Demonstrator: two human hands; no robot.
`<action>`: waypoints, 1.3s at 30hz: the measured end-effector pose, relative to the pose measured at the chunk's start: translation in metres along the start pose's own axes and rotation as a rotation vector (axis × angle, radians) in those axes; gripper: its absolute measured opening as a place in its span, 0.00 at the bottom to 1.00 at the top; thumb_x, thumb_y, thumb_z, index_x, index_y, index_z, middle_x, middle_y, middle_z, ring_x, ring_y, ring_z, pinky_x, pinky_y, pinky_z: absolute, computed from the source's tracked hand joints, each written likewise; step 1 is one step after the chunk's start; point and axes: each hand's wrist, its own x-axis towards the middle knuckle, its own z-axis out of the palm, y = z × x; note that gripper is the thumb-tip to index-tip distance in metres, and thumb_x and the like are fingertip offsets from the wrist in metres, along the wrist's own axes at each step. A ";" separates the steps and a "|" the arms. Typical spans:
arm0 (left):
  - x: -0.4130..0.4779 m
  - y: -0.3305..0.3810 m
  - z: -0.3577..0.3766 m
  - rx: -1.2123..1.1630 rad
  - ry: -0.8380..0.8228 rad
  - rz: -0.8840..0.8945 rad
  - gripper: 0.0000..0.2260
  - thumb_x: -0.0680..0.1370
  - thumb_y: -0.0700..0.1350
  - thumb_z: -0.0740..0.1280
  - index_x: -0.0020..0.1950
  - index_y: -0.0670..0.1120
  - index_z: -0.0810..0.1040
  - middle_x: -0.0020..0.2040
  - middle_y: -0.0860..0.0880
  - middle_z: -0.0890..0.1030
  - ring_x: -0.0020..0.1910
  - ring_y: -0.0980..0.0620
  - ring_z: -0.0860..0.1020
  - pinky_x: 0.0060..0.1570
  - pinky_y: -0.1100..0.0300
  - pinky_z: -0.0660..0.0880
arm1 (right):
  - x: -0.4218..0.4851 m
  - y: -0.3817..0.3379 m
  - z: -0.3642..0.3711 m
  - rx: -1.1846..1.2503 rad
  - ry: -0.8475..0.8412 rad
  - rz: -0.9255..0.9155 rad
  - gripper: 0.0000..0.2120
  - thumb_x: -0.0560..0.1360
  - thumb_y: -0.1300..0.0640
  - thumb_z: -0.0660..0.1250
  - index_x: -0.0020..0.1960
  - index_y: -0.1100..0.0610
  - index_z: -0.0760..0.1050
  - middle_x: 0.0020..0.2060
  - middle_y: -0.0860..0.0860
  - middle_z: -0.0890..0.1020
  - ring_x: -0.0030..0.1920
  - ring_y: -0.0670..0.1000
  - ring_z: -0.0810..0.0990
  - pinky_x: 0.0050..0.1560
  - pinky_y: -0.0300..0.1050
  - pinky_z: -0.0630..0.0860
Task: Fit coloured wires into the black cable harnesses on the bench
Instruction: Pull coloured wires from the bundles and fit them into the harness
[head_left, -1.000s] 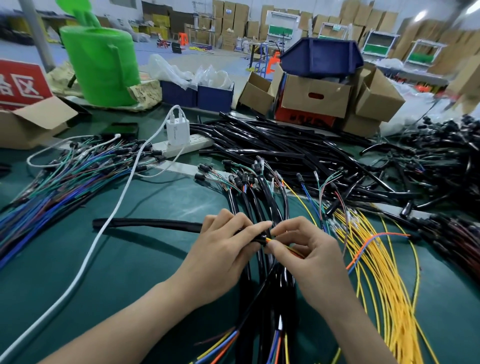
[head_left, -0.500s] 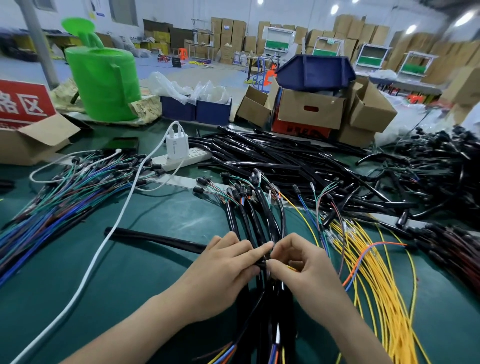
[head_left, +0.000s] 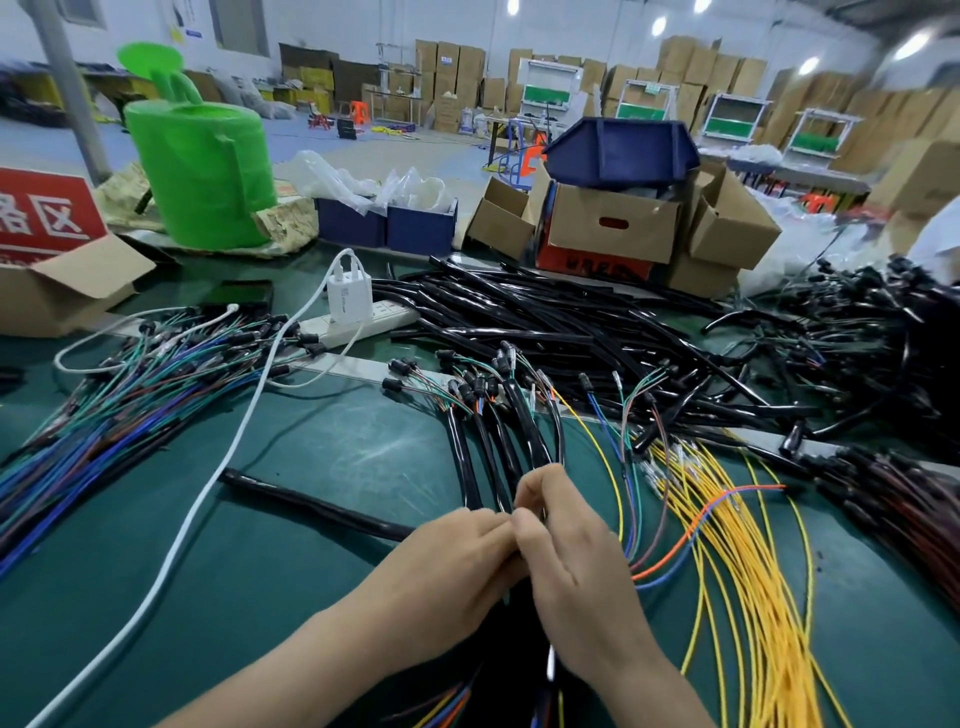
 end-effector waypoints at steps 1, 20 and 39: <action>-0.001 0.001 -0.001 0.027 0.021 0.017 0.15 0.79 0.49 0.53 0.53 0.43 0.76 0.43 0.46 0.79 0.38 0.46 0.75 0.36 0.56 0.71 | -0.002 -0.001 0.003 -0.018 0.012 -0.030 0.11 0.73 0.42 0.49 0.42 0.47 0.65 0.36 0.45 0.72 0.39 0.47 0.74 0.42 0.48 0.72; 0.001 0.012 -0.024 0.150 -0.045 -0.210 0.12 0.83 0.52 0.49 0.55 0.48 0.68 0.49 0.52 0.75 0.50 0.48 0.74 0.48 0.53 0.70 | 0.024 0.001 -0.010 -0.295 0.256 -0.149 0.18 0.80 0.46 0.54 0.37 0.55 0.68 0.25 0.42 0.67 0.29 0.46 0.66 0.33 0.38 0.58; 0.035 0.054 -0.169 -0.611 -0.348 -0.477 0.18 0.81 0.57 0.52 0.36 0.48 0.66 0.25 0.55 0.62 0.22 0.56 0.58 0.21 0.68 0.55 | 0.086 -0.107 -0.072 -0.320 0.064 -0.516 0.26 0.79 0.38 0.44 0.26 0.48 0.56 0.20 0.50 0.61 0.22 0.49 0.60 0.27 0.44 0.58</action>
